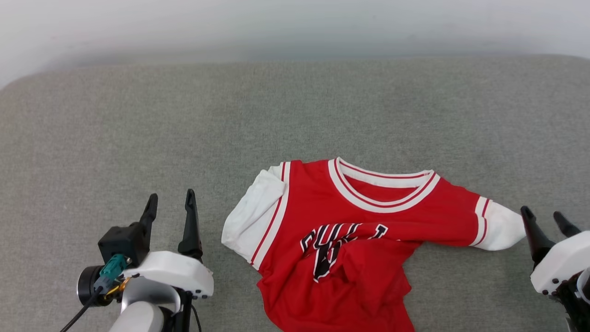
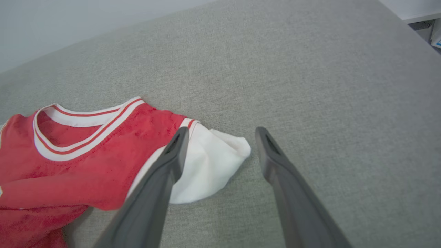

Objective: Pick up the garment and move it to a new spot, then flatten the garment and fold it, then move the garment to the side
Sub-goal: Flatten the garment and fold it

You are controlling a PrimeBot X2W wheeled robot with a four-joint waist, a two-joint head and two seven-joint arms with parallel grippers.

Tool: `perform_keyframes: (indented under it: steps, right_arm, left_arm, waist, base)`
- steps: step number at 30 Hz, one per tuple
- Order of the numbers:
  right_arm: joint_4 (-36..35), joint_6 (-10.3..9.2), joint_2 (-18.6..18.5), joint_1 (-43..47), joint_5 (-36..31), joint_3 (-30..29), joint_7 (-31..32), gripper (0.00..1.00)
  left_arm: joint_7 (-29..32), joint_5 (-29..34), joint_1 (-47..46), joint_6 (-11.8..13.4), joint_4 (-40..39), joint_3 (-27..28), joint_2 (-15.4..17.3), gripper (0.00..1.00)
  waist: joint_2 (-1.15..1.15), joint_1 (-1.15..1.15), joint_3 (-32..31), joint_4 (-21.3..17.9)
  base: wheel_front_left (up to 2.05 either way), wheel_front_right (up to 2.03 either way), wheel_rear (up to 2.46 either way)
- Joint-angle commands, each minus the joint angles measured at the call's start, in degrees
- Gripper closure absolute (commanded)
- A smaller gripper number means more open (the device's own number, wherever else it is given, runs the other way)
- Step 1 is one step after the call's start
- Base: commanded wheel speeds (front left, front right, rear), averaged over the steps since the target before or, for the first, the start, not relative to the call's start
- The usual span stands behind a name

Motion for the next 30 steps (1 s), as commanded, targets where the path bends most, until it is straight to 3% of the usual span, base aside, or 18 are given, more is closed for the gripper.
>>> perform_keyframes:
  steps: [1, 9, 18, 23, 30]
  right_arm:
    - [-0.9, -0.03, 0.1, 1.2, -1.1, 0.2, -2.6, 0.00]
    - [-6.4, -0.04, 1.7, 5.3, -5.6, 5.4, -16.6, 0.00]
    - [-11.5, -0.04, 3.8, 10.4, -6.5, 9.9, -19.1, 0.00]
    - [-16.1, -0.04, 5.0, 10.7, -6.7, 11.0, -18.0, 0.00]
    - [-16.8, -0.04, 5.4, 7.5, -6.9, 11.6, -18.7, 0.00]
  left_arm:
    - [0.2, -0.3, 1.0, 0.3, 0.1, 0.2, 0.5, 0.00]
    - [2.0, -0.9, 3.3, 0.7, 0.5, 0.1, 1.6, 0.00]
    - [7.0, -2.0, 4.6, -0.6, 1.2, -1.4, 3.8, 0.00]
    - [17.5, -3.2, -1.6, -5.2, 0.7, -4.6, 7.1, 0.00]
    - [32.3, -5.2, -14.7, -11.7, 4.0, -8.0, 9.6, 0.00]
  waist:
    - [0.00, 0.00, -1.3, -0.5]
    - [0.00, 0.00, -5.0, -1.2]
    - [0.00, 0.00, -7.7, -2.8]
    - [0.00, 0.00, -6.0, -5.5]
    - [0.00, 0.00, -0.1, -8.1]
  base:
    - [0.00, 0.00, 0.00]
    - [0.00, 0.00, 0.00]
    - [0.00, 0.00, 0.00]
    - [0.00, 0.00, 0.00]
    - [0.00, 0.00, 0.00]
